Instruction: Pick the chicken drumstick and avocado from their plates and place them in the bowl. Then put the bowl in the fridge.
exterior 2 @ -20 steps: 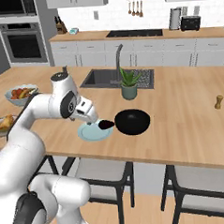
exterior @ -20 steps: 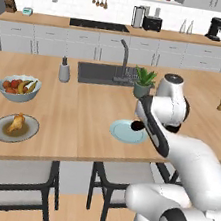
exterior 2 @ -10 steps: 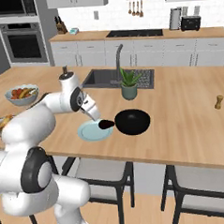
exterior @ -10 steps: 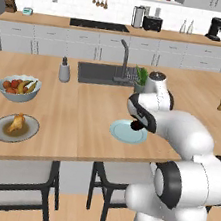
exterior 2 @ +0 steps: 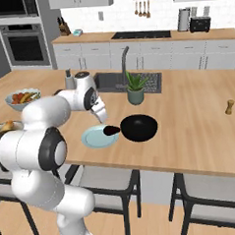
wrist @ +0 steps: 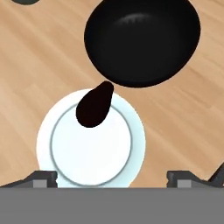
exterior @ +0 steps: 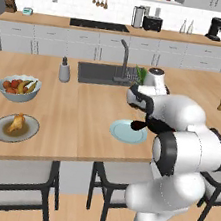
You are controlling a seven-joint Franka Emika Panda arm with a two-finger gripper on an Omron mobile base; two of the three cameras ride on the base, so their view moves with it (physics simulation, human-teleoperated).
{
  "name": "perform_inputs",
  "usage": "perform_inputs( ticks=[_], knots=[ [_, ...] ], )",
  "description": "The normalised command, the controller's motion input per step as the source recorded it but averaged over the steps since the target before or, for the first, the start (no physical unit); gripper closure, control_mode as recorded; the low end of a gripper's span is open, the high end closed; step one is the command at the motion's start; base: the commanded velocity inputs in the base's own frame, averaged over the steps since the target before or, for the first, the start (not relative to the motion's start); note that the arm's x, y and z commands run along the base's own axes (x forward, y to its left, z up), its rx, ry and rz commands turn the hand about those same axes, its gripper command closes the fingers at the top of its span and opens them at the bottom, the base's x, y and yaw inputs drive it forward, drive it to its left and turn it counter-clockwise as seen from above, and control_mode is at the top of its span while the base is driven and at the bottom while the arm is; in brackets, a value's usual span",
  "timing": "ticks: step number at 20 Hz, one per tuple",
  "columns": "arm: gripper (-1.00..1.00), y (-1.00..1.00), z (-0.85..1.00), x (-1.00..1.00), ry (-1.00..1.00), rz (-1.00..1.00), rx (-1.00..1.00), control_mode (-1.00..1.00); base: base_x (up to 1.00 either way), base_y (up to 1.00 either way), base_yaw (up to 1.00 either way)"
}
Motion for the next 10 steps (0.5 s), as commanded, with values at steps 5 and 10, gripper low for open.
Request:
perform_inputs(
  ticks=[5, 10],
  knots=[
    [-1.00, 0.00, -0.32, 0.16, 0.00, -0.12, 0.02, -1.00, 0.00, 0.00, 0.00],
    [-1.00, -0.02, -0.25, 0.48, 0.05, -0.11, 0.00, -1.00, 0.00, 0.00, 0.00]
  ],
)
